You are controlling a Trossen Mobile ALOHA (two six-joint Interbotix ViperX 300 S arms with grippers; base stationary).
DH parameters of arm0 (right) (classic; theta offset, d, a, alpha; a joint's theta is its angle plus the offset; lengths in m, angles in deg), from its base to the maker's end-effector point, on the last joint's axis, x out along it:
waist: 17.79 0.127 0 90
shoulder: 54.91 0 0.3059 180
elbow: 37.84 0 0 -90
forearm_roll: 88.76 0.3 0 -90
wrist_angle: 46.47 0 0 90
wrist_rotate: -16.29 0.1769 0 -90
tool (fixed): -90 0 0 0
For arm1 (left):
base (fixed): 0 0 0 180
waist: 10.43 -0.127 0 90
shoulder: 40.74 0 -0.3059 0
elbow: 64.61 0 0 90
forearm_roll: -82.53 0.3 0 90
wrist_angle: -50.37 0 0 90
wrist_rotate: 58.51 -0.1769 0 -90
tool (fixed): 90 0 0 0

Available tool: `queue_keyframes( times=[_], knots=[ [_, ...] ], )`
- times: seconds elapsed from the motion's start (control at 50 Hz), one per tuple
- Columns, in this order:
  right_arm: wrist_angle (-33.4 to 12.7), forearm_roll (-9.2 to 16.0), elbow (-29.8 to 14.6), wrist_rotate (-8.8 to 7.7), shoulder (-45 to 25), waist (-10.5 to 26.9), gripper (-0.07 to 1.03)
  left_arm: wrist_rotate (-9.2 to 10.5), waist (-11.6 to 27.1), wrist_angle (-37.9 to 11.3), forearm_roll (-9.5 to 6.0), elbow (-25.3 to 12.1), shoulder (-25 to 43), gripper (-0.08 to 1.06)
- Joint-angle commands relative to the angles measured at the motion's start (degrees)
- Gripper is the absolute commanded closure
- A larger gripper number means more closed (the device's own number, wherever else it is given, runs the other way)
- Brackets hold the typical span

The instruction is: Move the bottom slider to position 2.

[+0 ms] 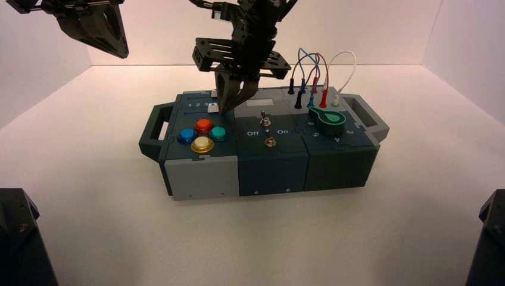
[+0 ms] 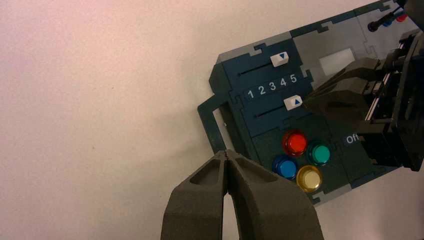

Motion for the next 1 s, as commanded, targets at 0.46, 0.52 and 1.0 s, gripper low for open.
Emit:
queue_keyframes(
  times=[0.46,0.52,1.0],
  knots=[
    [0.26,1.05,-2.90,0.09,-0.09,1.49,0.99,-0.09,0.18,0.09,0.09,-0.62,-0.18,1.01],
    [0.26,1.23,-3.08,0.09,-0.18,1.67,0.99,-0.09,0.18,0.09,0.09,-0.62,-0.26,1.01],
    [0.18,1.85,-3.87,0.09,-0.62,1.93,0.99,-0.26,0.26,-0.09,0.09,-0.62,-0.35,1.01]
  ],
)
